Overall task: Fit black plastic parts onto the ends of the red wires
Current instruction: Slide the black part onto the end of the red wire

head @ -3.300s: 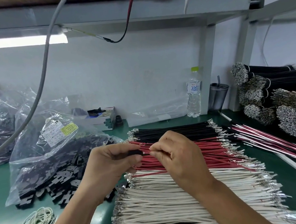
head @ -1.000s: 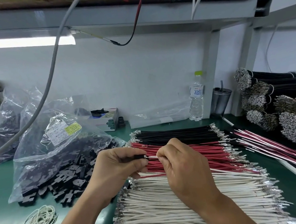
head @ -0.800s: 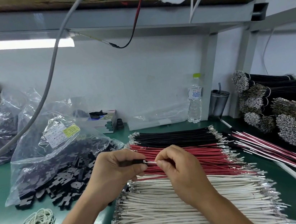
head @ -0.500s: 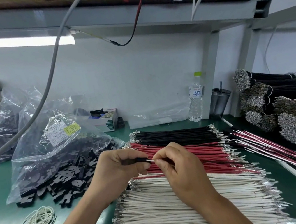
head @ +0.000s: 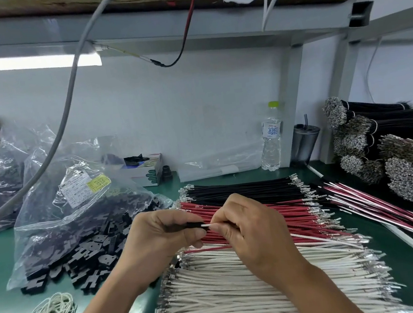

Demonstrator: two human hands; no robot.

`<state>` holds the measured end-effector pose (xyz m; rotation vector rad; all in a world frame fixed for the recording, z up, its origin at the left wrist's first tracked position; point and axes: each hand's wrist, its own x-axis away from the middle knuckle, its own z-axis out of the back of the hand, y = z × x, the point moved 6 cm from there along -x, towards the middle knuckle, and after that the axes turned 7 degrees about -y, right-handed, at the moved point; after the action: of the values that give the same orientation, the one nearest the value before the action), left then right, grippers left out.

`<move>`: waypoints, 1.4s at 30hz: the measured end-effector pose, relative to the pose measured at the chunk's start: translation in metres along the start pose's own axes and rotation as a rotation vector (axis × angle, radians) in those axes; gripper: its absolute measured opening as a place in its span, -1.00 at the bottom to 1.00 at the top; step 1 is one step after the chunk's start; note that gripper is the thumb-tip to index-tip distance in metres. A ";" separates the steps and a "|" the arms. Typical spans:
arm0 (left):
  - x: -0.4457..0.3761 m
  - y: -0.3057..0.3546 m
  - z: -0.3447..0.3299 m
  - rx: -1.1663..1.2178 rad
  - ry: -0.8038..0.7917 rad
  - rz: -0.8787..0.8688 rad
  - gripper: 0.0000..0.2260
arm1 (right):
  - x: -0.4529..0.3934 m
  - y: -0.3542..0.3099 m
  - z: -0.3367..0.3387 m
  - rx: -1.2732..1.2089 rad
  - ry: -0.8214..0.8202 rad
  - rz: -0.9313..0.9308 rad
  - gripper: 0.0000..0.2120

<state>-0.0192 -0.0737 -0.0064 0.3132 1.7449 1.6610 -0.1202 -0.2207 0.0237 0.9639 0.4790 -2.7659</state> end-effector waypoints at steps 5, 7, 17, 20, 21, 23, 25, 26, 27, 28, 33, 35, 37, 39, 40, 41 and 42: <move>-0.002 0.001 0.001 0.078 -0.007 -0.028 -0.76 | 0.001 -0.006 0.011 0.093 0.099 0.061 -0.76; -0.002 0.002 0.005 0.132 0.004 -0.030 -0.74 | 0.001 -0.005 0.014 0.136 0.055 0.058 -0.80; 0.000 0.006 0.037 -0.070 0.172 -0.061 -0.68 | 0.000 0.048 0.115 0.316 0.270 -0.048 -0.86; -0.002 -0.001 0.061 -0.912 0.307 0.040 -0.76 | 0.017 0.129 0.151 0.485 0.216 -0.365 -0.87; -0.004 -0.006 0.061 -1.127 0.269 0.098 -0.76 | 0.028 0.159 0.155 0.543 0.155 -0.481 -0.85; -0.007 -0.019 0.059 -1.304 0.157 0.203 -0.77 | 0.048 0.208 0.150 0.649 -0.026 -0.650 -0.79; -0.007 -0.025 0.058 -1.379 0.083 0.248 -0.79 | 0.067 0.240 0.135 0.718 -0.251 -0.743 -0.74; -0.007 -0.025 0.059 -1.397 0.076 0.254 -0.80 | 0.075 0.250 0.128 0.728 -0.337 -0.786 -0.72; -0.008 -0.025 0.060 -1.398 0.082 0.253 -0.82 | 0.080 0.254 0.124 0.732 -0.368 -0.826 -0.68; -0.008 -0.025 0.060 -1.394 0.091 0.251 -0.83 | 0.081 0.253 0.122 0.726 -0.328 -0.848 -0.65; -0.011 -0.028 0.060 -1.401 0.113 0.228 -0.86 | 0.006 0.177 0.072 0.494 -0.069 -0.510 -0.75; -0.009 -0.026 0.064 -1.373 0.156 0.192 -0.85 | -0.041 0.140 0.028 0.305 -0.168 -0.382 -0.76; -0.005 -0.019 0.072 -1.325 0.235 0.141 -0.84 | -0.075 0.113 -0.017 0.158 -0.289 -0.334 -0.74; -0.004 -0.015 0.079 -1.276 0.271 0.107 -0.85 | -0.090 0.101 -0.056 0.104 -0.448 -0.345 -0.69; -0.005 -0.015 0.080 -1.266 0.260 0.101 -0.86 | -0.092 0.099 -0.069 0.137 -0.512 -0.344 -0.67; -0.005 -0.016 0.079 -1.265 0.240 0.097 -0.86 | -0.094 0.098 -0.076 0.183 -0.536 -0.334 -0.68; -0.006 -0.016 0.077 -1.269 0.223 0.085 -0.86 | -0.095 0.098 -0.078 0.224 -0.519 -0.319 -0.71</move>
<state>0.0377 -0.0196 -0.0144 -0.4055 0.5161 2.5434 0.0243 -0.2787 0.0022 0.1774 0.2569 -3.2426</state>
